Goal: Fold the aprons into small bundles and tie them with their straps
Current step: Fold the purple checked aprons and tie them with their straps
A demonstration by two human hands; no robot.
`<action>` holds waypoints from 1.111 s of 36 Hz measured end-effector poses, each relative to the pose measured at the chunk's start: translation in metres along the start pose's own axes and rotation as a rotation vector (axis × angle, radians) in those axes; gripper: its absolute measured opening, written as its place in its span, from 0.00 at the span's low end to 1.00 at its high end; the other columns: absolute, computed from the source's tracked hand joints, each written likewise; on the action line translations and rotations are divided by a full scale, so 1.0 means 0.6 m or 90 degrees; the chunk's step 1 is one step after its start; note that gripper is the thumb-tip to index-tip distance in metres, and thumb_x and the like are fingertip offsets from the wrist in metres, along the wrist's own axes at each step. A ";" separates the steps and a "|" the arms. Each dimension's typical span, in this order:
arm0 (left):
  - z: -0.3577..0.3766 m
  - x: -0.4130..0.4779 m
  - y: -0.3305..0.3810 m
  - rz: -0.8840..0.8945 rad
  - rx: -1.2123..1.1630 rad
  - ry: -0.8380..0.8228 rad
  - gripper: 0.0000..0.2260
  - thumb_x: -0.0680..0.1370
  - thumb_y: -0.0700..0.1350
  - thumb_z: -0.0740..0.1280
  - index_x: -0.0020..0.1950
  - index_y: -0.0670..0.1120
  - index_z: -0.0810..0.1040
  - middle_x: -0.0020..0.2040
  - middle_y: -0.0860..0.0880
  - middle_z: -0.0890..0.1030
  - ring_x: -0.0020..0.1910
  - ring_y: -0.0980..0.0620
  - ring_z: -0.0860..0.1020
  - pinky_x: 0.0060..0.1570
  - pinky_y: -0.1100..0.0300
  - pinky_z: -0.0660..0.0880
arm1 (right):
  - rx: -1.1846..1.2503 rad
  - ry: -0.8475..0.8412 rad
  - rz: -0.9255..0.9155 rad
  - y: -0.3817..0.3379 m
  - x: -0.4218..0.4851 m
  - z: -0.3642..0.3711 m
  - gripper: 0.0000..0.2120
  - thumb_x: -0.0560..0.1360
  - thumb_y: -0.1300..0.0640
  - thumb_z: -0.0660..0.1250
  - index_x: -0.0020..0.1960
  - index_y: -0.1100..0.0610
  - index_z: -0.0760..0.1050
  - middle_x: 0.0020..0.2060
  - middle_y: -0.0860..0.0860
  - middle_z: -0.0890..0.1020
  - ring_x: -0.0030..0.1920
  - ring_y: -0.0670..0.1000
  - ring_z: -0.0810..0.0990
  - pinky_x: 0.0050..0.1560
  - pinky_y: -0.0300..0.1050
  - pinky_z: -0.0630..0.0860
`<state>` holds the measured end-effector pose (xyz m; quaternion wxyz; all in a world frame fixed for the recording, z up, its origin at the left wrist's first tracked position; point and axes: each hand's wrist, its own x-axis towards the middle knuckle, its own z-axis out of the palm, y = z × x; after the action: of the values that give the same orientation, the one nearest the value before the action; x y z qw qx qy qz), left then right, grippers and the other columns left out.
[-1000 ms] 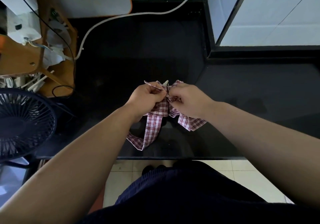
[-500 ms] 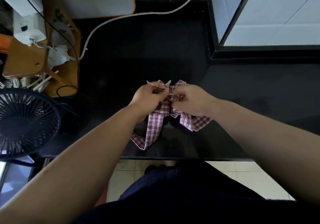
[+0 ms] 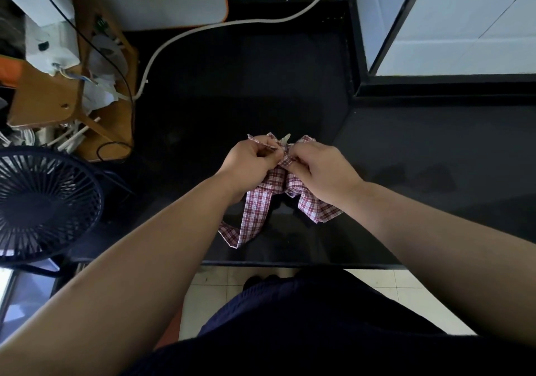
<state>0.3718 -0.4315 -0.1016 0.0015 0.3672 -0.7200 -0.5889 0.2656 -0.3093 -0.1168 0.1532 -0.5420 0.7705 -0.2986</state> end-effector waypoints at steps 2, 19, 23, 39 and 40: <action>0.000 -0.002 0.000 0.002 0.007 0.002 0.04 0.79 0.44 0.66 0.47 0.48 0.80 0.47 0.47 0.83 0.48 0.48 0.82 0.54 0.48 0.79 | 0.033 0.030 0.004 -0.006 -0.002 0.002 0.10 0.80 0.55 0.61 0.56 0.60 0.76 0.45 0.52 0.81 0.43 0.49 0.78 0.43 0.42 0.76; 0.012 -0.014 -0.002 -0.005 -0.026 0.075 0.05 0.80 0.46 0.66 0.49 0.48 0.81 0.45 0.47 0.84 0.47 0.46 0.83 0.52 0.46 0.79 | 0.143 0.018 0.099 -0.013 -0.004 0.000 0.02 0.77 0.62 0.66 0.48 0.60 0.77 0.31 0.43 0.72 0.32 0.38 0.73 0.34 0.30 0.69; 0.011 -0.016 -0.004 -0.001 -0.010 0.071 0.06 0.80 0.47 0.66 0.52 0.49 0.81 0.46 0.50 0.84 0.48 0.50 0.83 0.52 0.52 0.80 | 0.219 0.068 0.132 -0.021 -0.001 0.001 0.05 0.80 0.59 0.61 0.46 0.57 0.73 0.33 0.42 0.73 0.34 0.34 0.74 0.35 0.28 0.69; 0.002 -0.009 -0.012 -0.041 -0.108 0.041 0.04 0.79 0.45 0.67 0.47 0.49 0.81 0.47 0.47 0.85 0.48 0.47 0.83 0.54 0.48 0.80 | 0.042 -0.061 0.084 -0.013 0.004 -0.010 0.15 0.73 0.64 0.67 0.60 0.61 0.76 0.38 0.41 0.72 0.37 0.38 0.73 0.36 0.25 0.66; 0.004 -0.009 -0.012 -0.037 -0.102 0.033 0.04 0.79 0.45 0.67 0.48 0.49 0.82 0.47 0.47 0.85 0.48 0.48 0.83 0.55 0.49 0.79 | 0.030 -0.057 0.086 -0.012 0.004 -0.009 0.14 0.73 0.64 0.67 0.58 0.62 0.78 0.40 0.44 0.74 0.40 0.41 0.73 0.36 0.25 0.65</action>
<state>0.3786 -0.4271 -0.1062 0.0321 0.4019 -0.6594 -0.6345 0.2669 -0.3116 -0.1080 0.2199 -0.4977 0.7904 -0.2814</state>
